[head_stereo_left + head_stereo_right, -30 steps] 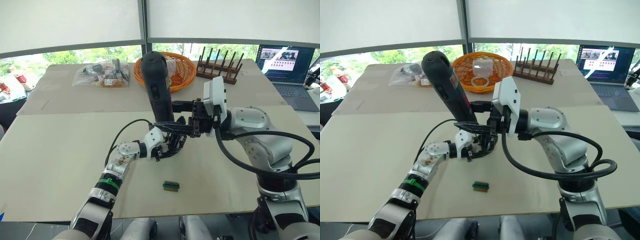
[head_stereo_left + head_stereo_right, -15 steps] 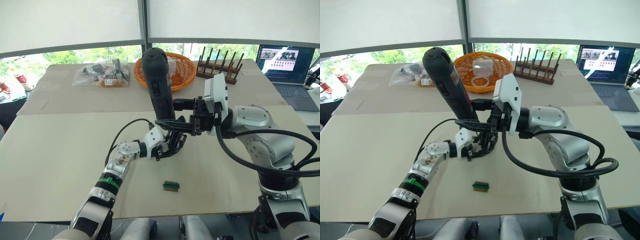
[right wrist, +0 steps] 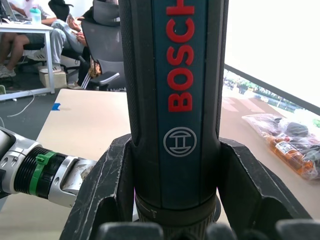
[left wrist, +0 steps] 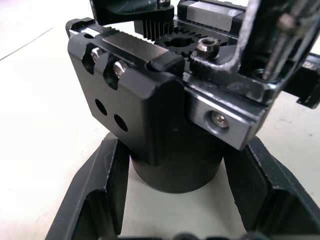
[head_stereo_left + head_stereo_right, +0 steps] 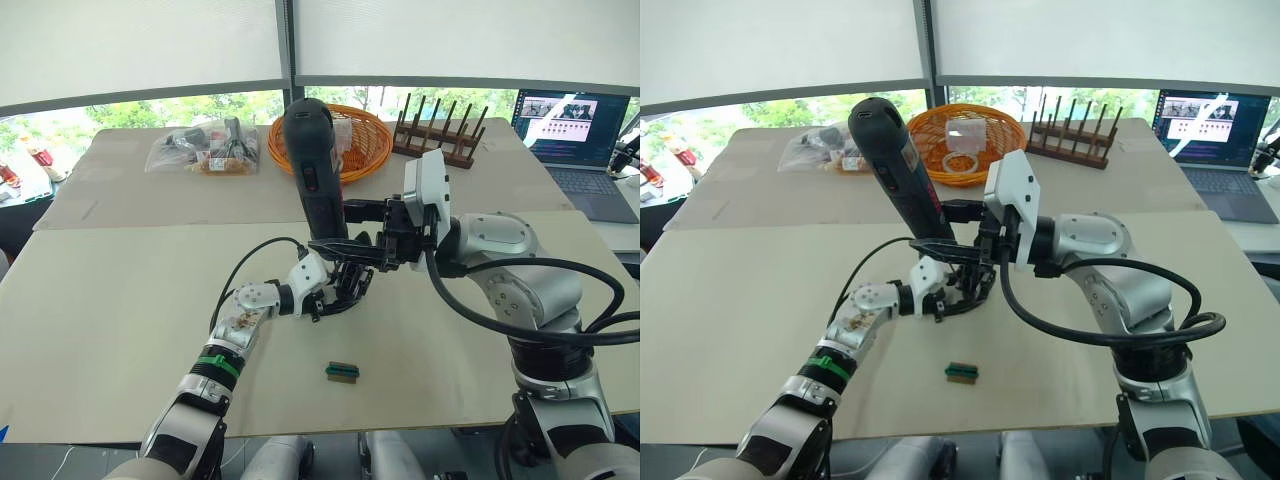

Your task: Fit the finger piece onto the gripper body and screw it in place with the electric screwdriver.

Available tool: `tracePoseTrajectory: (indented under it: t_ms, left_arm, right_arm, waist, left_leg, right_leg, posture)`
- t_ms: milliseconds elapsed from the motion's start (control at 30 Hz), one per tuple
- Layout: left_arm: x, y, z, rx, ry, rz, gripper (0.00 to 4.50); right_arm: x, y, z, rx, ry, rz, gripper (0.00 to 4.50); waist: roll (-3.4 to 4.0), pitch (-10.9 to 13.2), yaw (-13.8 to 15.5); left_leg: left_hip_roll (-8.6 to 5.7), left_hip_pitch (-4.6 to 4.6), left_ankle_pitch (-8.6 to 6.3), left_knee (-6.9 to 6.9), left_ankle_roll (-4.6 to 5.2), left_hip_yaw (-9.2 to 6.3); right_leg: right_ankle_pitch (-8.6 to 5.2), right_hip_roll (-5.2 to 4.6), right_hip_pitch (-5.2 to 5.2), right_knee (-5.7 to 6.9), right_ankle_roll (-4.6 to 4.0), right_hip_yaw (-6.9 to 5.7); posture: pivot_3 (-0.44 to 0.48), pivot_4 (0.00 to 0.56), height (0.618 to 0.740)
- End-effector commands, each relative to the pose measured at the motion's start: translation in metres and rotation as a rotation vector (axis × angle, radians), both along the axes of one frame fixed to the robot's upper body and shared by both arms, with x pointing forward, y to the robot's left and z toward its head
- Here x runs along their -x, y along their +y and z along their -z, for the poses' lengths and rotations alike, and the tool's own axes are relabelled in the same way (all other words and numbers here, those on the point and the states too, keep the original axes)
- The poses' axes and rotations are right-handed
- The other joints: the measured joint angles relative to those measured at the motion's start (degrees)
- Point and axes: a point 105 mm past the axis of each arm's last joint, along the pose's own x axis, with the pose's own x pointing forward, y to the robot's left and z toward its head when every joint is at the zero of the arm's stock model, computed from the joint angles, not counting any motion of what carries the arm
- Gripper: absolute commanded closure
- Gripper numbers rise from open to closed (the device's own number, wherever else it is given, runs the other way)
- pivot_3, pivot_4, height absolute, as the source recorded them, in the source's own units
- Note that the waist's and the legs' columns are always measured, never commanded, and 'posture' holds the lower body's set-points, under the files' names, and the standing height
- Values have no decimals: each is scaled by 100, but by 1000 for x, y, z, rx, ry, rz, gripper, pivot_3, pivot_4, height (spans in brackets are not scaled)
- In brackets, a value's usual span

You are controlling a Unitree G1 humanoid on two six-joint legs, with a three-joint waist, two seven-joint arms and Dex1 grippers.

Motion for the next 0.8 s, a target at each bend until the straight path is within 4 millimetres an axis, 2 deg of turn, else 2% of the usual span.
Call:
tracePoseTrajectory:
  t_ms: [33,267,467,633,800]
  left_arm:
    - [-2,-3,-17,27,-61,9,2237]
    - [-2,-2,-17,26,-61,8,2237]
    - [-4,-2,-19,25,-65,9,2237]
    - [-5,-3,-19,25,-67,10,2237]
    - [-6,-4,-20,26,-69,10,2237]
  right_arm:
    - [6,0,-13,-33,-76,-15,2544]
    - [7,-2,-8,-24,-57,-13,2544]
    - [4,-7,8,-18,-17,11,2544]
    - [-9,-10,19,-7,22,63,2544]
    - [-25,-10,22,-9,76,112,2545]
  waist:
    - [0,0,0]
    - [0,0,0]
    - [0,0,-1]
    - [0,0,-1]
    - [1,-1,3]
  left_leg:
    - [0,0,0,0,0,0]
    - [0,0,0,0,0,0]
    - [0,1,0,0,0,0]
    - [0,3,1,0,-1,0]
    - [0,14,0,-1,1,0]
  right_leg:
    - [0,0,0,0,0,0]
    - [0,0,0,0,0,0]
    - [0,0,1,0,0,0]
    - [0,1,3,1,0,0]
    - [0,1,11,1,0,1]
  posture:
    - [0,150,740]
    - [0,150,740]
    - [0,150,740]
    - [0,150,740]
    - [0,150,740]
